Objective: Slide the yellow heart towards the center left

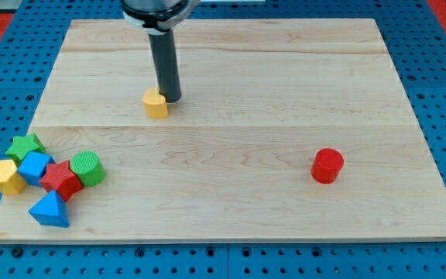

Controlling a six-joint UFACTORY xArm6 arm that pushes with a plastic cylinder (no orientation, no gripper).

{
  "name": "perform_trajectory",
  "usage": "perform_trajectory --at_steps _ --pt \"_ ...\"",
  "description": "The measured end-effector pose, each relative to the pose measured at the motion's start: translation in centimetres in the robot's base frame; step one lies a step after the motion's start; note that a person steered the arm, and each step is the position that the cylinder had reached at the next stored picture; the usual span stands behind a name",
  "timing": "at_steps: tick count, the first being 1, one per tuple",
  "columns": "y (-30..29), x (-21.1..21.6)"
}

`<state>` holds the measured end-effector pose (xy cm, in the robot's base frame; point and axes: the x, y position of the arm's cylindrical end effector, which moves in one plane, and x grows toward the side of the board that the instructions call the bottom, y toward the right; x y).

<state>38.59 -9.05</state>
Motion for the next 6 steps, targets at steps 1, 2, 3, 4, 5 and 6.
perform_trajectory --at_steps 1,2,3,4,5,6 --pt "1.4 2.9" --pt "1.9 4.9" --pt "-0.6 2.8" --pt "-6.8 0.3" --pt "-9.9 0.1" --pt "-12.3 -0.1"
